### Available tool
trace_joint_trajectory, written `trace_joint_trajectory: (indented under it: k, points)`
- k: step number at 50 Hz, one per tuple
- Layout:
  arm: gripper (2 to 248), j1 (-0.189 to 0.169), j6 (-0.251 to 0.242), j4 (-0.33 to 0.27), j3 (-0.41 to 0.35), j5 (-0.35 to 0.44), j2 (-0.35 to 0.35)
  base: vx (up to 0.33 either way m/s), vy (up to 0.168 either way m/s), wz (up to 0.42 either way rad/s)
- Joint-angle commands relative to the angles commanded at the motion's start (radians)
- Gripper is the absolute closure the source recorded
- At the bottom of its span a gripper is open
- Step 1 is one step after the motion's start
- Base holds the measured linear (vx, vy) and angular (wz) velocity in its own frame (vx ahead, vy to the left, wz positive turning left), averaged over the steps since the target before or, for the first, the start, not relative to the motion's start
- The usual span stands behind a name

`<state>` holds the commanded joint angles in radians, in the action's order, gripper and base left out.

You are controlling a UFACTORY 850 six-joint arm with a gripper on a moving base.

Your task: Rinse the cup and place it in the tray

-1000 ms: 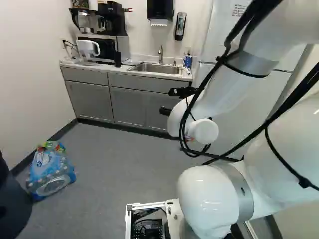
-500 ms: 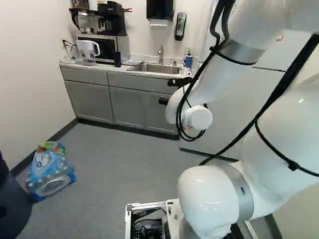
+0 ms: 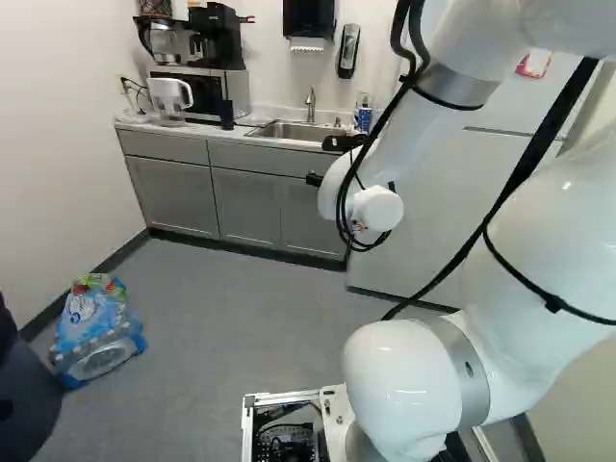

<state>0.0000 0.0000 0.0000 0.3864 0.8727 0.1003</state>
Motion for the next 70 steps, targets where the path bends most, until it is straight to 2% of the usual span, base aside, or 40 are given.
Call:
trace_joint_trajectory:
  k: [35,70]
  points:
    - [3,0.000,0.000,0.000,0.113,-0.011,-0.031,0.000,0.000,0.000]
    - [3,0.000,0.000,0.000,0.213,-0.123,-0.051,0.000,0.000,0.000]
